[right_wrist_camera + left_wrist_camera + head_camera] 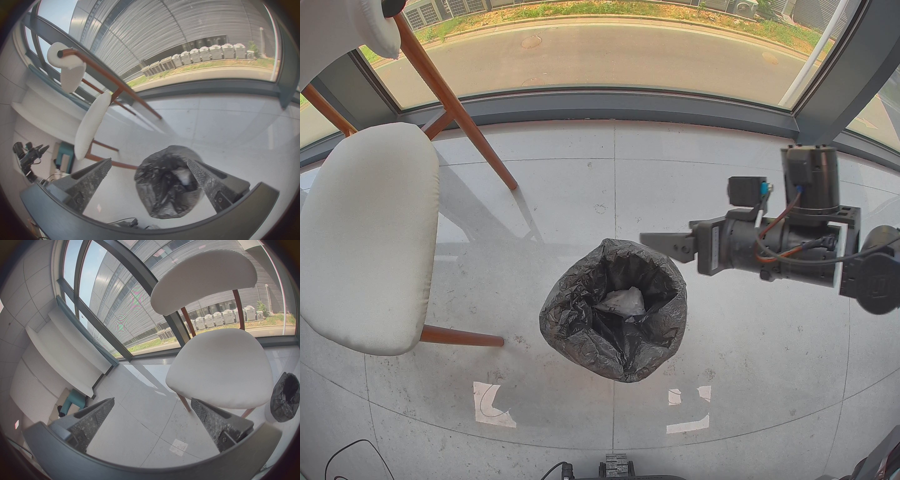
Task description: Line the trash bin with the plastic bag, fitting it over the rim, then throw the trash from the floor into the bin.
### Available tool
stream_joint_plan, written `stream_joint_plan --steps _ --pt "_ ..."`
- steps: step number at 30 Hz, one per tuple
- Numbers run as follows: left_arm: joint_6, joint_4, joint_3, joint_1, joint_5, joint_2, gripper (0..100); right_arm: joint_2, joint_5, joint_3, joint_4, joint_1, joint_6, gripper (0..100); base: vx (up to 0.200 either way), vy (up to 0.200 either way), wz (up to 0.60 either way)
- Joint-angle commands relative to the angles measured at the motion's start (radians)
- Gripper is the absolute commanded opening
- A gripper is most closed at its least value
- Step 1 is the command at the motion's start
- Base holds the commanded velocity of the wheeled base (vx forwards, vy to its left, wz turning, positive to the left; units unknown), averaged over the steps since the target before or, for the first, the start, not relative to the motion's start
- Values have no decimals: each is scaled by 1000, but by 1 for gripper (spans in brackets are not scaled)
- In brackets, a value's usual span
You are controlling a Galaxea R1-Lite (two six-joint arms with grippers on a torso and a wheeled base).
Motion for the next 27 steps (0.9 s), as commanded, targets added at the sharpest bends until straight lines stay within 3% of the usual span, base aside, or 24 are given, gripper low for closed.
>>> stream_joint_plan --steps 1,2,4,6,8,10,11,14,17,22,27 --pt "0 -90 76 30 18 -26 100 -254 -137 141 4 -88 -3 100 0 0 0" --pt "0 -90 76 30 18 -26 100 -254 -137 141 4 -88 -3 100 0 0 0" --pt "0 -181 131 30 18 -26 100 -419 -175 228 49 -172 -7 100 0 0 0" --pt "12 -187 145 26 18 -26 100 -532 -203 265 127 -251 -9 100 0 0 0" --pt "44 -179 139 7 -37 -26 100 -667 -224 318 220 -343 -7 100 0 0 0" --pt "75 -182 133 -2 -88 -26 100 -745 -226 352 272 -403 -7 100 0 0 0" --pt "129 -184 122 -7 -139 -26 100 -860 -218 403 346 -501 -7 100 0 0 0" --pt "190 -184 102 -62 -151 -26 100 -1063 -191 510 429 -608 -7 100 0 0 0" --pt "248 -184 73 -117 -151 -26 100 -1196 -148 596 429 -626 -9 100 0 0 0" --pt "354 -184 -1 -181 -156 -26 100 -1433 -83 750 427 -610 -103 100 0 0 0" --pt "366 -193 -82 -178 -139 -26 100 -1541 -79 888 429 -611 -139 100 0 0 0"
